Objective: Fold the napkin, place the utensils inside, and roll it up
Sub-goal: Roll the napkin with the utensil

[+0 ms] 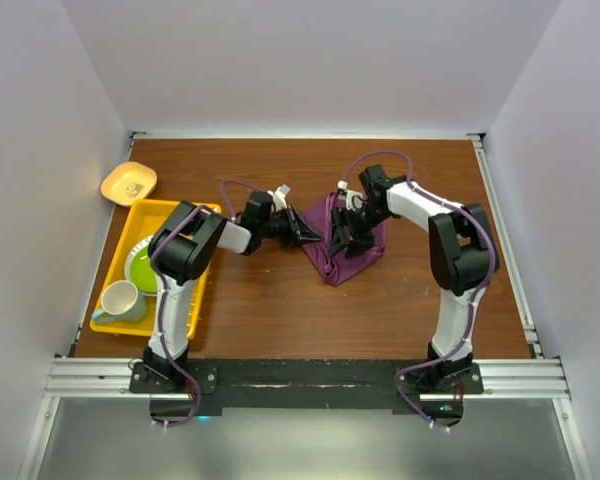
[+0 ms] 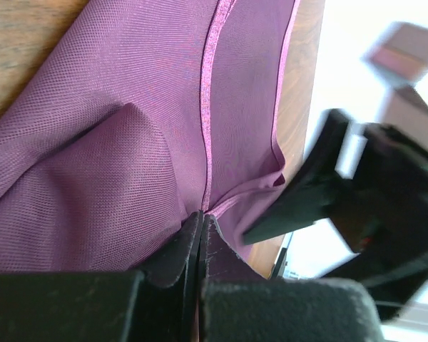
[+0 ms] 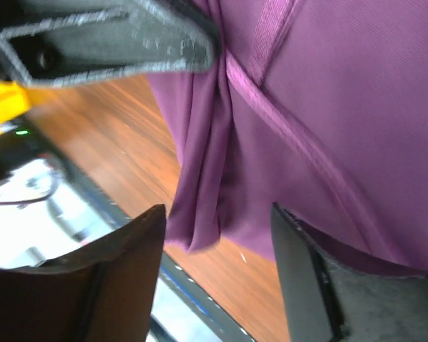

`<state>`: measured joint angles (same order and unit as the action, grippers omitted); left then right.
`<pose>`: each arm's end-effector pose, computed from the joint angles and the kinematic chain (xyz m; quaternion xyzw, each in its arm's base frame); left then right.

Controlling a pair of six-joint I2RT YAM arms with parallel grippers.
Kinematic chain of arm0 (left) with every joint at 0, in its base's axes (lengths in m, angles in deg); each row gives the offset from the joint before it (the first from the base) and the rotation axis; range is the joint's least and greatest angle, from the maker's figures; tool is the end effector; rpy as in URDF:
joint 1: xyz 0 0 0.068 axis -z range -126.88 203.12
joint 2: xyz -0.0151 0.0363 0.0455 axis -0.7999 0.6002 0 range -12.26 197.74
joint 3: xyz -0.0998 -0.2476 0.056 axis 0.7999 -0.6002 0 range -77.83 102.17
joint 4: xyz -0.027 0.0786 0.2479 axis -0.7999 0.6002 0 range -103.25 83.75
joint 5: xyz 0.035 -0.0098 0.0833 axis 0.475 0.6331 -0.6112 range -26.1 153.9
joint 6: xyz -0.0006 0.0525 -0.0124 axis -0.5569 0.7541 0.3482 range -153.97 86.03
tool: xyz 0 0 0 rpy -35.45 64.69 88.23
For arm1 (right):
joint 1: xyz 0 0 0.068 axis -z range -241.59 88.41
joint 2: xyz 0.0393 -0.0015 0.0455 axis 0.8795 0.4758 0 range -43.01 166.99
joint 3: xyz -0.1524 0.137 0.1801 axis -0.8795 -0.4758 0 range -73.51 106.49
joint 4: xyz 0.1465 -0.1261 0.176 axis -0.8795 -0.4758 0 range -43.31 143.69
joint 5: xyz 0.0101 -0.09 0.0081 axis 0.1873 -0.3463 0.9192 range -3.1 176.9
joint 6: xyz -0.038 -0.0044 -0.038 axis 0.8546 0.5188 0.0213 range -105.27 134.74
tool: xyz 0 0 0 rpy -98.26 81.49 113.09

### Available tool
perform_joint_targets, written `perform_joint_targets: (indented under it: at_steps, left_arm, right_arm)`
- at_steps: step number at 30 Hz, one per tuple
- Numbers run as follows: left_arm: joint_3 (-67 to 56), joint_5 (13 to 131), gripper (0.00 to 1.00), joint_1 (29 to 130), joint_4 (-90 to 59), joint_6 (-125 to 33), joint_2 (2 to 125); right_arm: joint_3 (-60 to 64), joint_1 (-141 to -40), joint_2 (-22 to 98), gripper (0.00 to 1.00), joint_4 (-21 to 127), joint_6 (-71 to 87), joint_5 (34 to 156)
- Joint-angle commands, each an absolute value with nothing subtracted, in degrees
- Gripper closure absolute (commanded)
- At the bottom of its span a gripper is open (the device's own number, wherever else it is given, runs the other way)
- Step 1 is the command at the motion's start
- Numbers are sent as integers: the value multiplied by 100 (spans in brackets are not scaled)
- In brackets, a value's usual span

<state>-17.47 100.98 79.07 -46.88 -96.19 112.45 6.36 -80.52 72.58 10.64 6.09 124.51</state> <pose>0.3668 -0.2024 0.0833 -0.1070 0.8321 -0.5247 0.1446 0.3599 0.1463 0.1570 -0.1159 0.9355 0.3336 0.0136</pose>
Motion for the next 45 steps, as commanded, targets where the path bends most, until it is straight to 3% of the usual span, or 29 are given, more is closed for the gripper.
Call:
perform_joint_targets:
  at_steps: [1,9,13,20,23,24,31,38,41,44,45]
  left_arm:
    - [-1894,9615,100,7825,-3356,-9268,11694]
    - [-1719,9677,100,7825,-3188,-9233,11747]
    - [-1719,9712,100,7825,-3215,-9277,11791]
    - [-1701,9712,100,7825,-3215,-9294,11826]
    - [-1675,9721,100,7825,-3180,-9286,11844]
    - [-1666,9712,100,7825,-3171,-9294,11835]
    - [-1631,9721,100,7825,-3109,-9251,11861]
    - [-1613,9721,100,7808,-3030,-9215,11879]
    - [-1595,9721,100,7790,-2986,-9198,11879]
    - [-1560,9729,100,7781,-2916,-9180,11888]
    - [-1552,9738,100,7790,-2916,-9189,11879]
  right_arm:
    - [648,-8328,6581,32,560,1175,11372]
    - [-56,-9357,5903,27,1246,1043,10089]
    - [-13,-9936,5964,27,1229,1113,8730]
    - [207,-10289,6149,36,1211,990,7628]
    - [313,-10272,6201,46,1132,1008,7636]
    - [322,-10254,6202,54,1115,1016,7653]
    - [225,-9982,6271,84,1185,964,8119]
    - [-100,-9710,6667,96,1431,841,8461]
    - [-170,-9701,6808,94,1440,893,8558]
    - [-31,-9692,6677,85,1352,928,8524]
    - [57,-9700,6563,77,1213,946,8506]
